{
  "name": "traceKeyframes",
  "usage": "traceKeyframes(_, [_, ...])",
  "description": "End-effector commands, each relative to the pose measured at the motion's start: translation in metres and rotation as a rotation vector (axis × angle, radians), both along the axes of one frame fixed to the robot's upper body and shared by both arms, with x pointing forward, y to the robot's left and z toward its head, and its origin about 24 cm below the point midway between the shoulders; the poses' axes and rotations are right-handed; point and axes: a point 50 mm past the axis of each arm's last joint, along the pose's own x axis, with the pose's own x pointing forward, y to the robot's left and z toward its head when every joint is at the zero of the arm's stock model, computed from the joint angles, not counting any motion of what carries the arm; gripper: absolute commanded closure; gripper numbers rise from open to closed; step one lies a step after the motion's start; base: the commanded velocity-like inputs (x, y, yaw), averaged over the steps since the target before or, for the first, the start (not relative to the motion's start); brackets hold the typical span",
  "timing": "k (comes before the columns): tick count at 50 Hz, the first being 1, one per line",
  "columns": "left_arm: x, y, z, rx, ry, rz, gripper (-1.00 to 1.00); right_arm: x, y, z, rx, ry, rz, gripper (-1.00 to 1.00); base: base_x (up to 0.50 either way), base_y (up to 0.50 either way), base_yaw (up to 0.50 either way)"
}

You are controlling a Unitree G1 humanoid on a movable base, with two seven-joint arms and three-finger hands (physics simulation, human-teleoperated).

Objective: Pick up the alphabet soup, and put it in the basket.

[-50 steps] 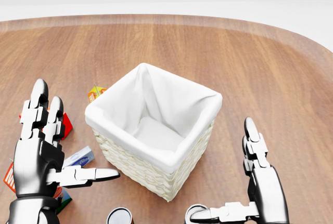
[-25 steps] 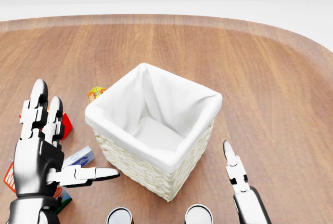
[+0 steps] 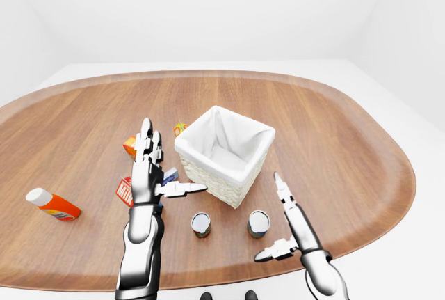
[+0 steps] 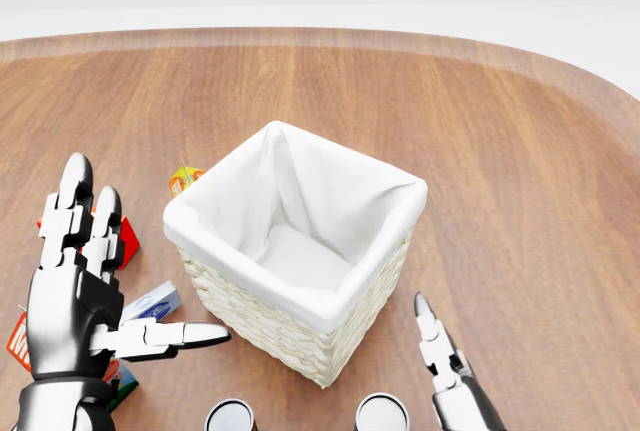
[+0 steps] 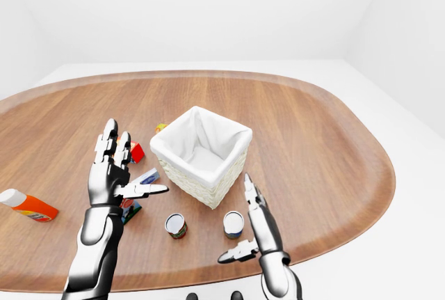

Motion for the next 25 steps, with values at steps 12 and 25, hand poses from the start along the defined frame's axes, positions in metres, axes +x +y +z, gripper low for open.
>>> traceKeyframes(12, [0.0, 0.0, 0.001, 0.0, -0.003, -0.003, -1.0, 0.006, 0.002, -0.01, -0.113, 0.006, -0.004, -1.0, 0.0, 0.0, 0.0])
traceKeyframes(25, [-0.001, -0.001, 0.001, 0.0, -0.006, -0.003, -1.0, 0.008, 0.004, -0.018, -0.166, 0.023, 0.005, -1.0, 0.0, 0.0, 0.0])
